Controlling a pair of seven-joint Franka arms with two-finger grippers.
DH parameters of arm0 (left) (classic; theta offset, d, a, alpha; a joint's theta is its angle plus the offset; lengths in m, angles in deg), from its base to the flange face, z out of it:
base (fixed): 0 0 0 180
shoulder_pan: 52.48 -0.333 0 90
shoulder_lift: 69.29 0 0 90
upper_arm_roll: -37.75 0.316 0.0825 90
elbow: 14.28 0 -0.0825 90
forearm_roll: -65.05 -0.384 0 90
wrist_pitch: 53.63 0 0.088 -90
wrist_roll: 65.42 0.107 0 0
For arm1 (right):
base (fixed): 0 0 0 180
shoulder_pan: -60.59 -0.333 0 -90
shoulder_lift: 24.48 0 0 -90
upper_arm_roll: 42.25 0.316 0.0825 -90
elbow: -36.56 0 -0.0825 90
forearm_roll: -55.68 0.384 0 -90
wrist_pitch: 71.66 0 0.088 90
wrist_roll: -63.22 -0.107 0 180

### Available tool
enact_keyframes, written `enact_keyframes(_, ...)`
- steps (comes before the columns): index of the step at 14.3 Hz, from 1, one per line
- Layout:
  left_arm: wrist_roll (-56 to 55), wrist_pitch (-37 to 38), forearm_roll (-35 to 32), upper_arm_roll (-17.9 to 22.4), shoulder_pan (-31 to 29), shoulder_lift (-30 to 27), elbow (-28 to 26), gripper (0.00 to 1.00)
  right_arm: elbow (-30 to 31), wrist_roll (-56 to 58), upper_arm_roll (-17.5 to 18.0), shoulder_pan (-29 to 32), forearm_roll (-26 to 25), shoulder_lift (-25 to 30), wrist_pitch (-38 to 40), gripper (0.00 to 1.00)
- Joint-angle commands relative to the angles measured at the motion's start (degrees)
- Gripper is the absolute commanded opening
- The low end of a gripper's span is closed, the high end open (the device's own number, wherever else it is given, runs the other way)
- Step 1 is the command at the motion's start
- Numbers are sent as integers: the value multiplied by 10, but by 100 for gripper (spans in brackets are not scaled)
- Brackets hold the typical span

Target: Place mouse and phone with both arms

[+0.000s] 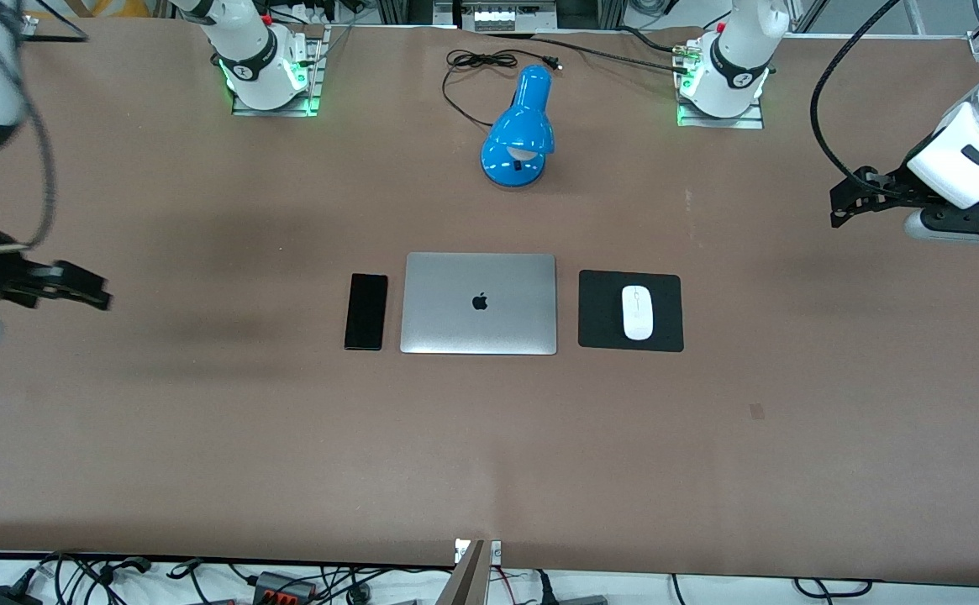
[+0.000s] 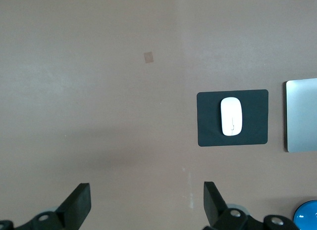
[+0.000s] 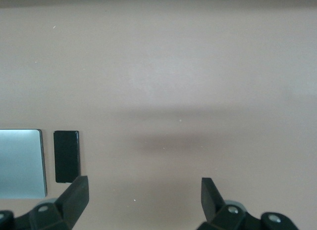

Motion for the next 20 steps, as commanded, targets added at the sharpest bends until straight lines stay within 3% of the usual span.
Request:
enact_keyframes(1,2,19,-12,-1,1,6,20,100,9,12,18,17,3,18,7,100)
enact_keyframes(6,2,21,-12,-1,2,6,21,100,57,11,17,12,-39,70,17,100)
enact_keyframes(13,2,22,-12,-2,2,6,21,100,255,8,18,12,-38,187,-70,100)
enact_keyframes(20,2,22,-12,-7,1,5,21,100,258,4,19,11,-34,188,-67,100)
